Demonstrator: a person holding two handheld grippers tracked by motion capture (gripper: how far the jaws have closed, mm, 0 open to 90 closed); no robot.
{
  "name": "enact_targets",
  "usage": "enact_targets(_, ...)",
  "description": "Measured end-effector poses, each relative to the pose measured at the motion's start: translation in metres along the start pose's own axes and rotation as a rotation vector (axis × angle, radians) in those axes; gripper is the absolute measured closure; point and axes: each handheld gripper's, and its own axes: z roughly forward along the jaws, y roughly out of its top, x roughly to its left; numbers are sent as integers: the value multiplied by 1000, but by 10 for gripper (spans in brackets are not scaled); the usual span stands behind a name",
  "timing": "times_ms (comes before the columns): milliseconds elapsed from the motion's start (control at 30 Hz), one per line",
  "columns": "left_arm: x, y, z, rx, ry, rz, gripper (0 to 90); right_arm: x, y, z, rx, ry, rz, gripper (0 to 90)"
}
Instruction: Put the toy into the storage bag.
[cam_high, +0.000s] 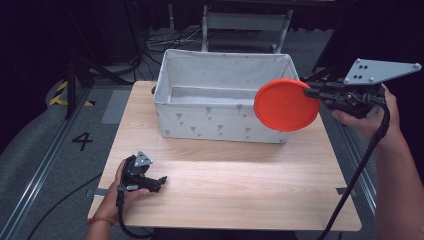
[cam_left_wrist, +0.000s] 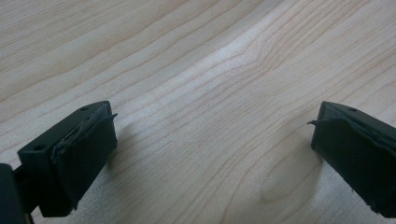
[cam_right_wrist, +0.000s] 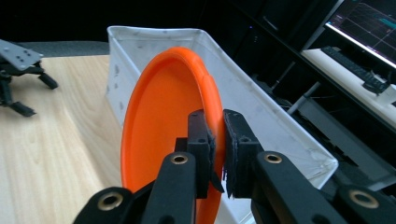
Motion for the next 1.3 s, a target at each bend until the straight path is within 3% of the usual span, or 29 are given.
enact_targets(300,0,0,0,0,0,0,5,-21,13,7,-18,-37,20,825)
enact_targets(633,0,0,0,0,0,0,5,-51,14,35,17,-79,9,825)
enact_targets(833,0,0,0,0,0,0,5,-73,0,56,31,-67,42,824)
enact_targets(967,0,0,0,0,0,0,5,-80,-9,74,78,-62,52,824)
enact_targets(1300,0,0,0,0,0,0,5,-79,-26,106,162,4,36,824)
